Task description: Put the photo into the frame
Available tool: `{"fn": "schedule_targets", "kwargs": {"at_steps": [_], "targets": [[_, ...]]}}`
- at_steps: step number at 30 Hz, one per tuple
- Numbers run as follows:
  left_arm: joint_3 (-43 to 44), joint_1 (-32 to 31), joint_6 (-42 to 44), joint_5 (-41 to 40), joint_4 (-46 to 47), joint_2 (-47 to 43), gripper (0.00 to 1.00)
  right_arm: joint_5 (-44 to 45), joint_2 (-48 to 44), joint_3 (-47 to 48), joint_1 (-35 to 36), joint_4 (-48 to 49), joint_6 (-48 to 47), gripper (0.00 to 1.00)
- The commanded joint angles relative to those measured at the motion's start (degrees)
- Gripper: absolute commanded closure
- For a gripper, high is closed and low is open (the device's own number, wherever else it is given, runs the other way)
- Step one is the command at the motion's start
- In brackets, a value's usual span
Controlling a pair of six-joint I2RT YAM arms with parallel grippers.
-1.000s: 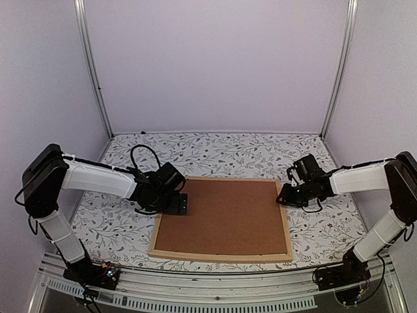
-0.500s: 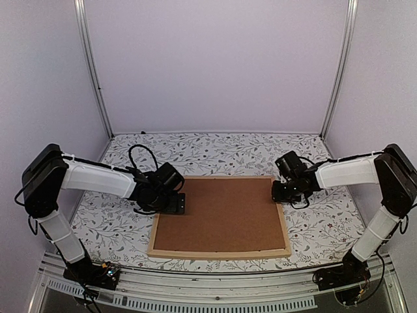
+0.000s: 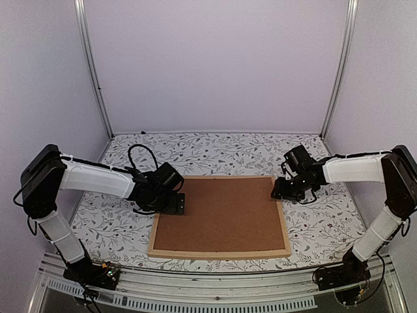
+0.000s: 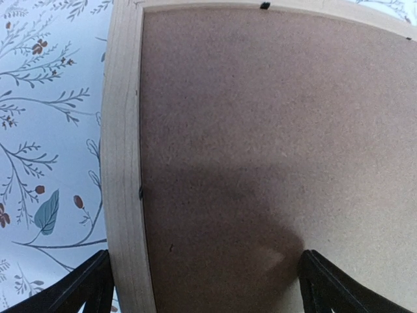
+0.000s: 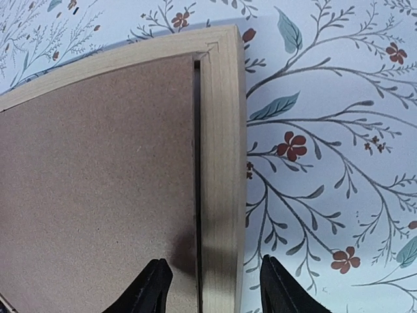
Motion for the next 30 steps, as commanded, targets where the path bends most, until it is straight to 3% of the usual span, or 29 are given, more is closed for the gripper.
{"fn": "schedule_targets", "kwargs": {"at_steps": [1,18,24,30], "targets": [[-0.3,-0.46,1.79,1.19,0.18,-1.92,0.0,-3.37,-0.86,3.22,-2.32,-3.15,-3.16,0.47],[-0.83,-0.04,2.14,1.12,0.45,-2.49,0.0,-9.21,10.3,9.08,-8.42,3.49,-7.1,0.43],[-0.88,0.04,2.32,0.95,0.53,-2.72,0.0,-9.31,13.25,7.16,-8.38,4.93,-6.71,0.51],[-1.27,0.18,2.18,1.44,0.99,-2.27,0.0,-2.73,13.32,5.46,-5.45,2.16,-6.19,0.63]]}}
